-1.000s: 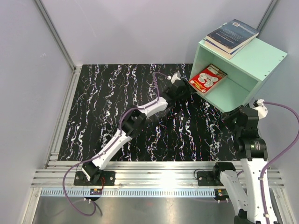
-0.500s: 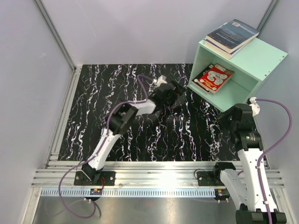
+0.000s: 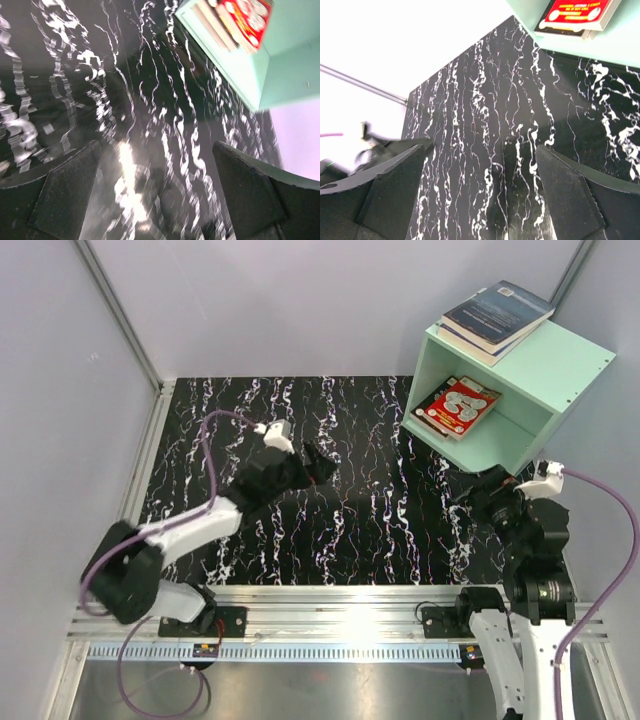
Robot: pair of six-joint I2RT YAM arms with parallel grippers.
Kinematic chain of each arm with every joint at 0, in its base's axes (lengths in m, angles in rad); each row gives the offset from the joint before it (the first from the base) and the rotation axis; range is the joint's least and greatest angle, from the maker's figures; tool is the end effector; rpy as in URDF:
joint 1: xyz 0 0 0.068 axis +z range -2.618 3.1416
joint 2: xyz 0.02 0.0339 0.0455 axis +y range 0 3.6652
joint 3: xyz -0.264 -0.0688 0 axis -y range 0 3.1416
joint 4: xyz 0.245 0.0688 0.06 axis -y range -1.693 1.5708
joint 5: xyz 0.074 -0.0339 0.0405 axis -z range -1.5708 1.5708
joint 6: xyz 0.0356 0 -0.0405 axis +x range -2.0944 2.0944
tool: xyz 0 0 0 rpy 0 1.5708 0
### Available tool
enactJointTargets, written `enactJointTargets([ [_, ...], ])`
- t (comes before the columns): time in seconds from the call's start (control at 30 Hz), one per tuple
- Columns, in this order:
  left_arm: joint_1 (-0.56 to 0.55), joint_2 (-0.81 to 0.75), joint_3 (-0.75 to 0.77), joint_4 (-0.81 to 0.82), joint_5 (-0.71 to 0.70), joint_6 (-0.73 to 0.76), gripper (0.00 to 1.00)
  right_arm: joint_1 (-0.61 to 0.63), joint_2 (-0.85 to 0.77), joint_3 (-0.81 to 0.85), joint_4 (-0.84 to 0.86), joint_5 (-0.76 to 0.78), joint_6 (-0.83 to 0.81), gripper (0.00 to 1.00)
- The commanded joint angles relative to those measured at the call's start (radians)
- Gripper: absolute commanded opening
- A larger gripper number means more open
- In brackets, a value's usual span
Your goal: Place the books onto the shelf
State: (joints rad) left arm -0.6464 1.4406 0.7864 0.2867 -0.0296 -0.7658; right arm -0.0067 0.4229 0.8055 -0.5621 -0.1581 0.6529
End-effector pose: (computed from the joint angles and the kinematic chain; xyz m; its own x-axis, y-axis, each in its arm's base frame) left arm 0.2552 -0.1912 0.2344 -0.6087 -0.4086 -0.6801 0.2193 0.7371 -0.6392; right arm 0.0916 0.0050 0.3495 -0.2319 0.6015 -0.7645 -0.0093 0.7845 0.6201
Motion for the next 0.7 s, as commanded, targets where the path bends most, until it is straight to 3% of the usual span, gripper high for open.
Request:
enactJointTargets([
  [0.0,-0.001,-0.230,-0.102,-0.142,-0.070,0.200,0.99,0.001,-0.039,-0.002,-0.079,-0.041,-0.015,1.00],
  [0.3,-0.001,-0.869,-0.245,-0.336,-0.170,0.322,0.99,0.001,-0.200,0.024,-0.179,0.040,-0.004,1.00],
  [0.47,-0.001,-1.000,-0.251,-0.431,-0.282,0.295,0.99,0.001,-0.207,0.073,-0.226,0.071,-0.010,1.00],
  [0.67,0.001,-1.026,-0.159,-0.644,-0.455,0.303,0.99,0.001,-0.222,0.109,-0.262,0.111,-0.042,1.00],
])
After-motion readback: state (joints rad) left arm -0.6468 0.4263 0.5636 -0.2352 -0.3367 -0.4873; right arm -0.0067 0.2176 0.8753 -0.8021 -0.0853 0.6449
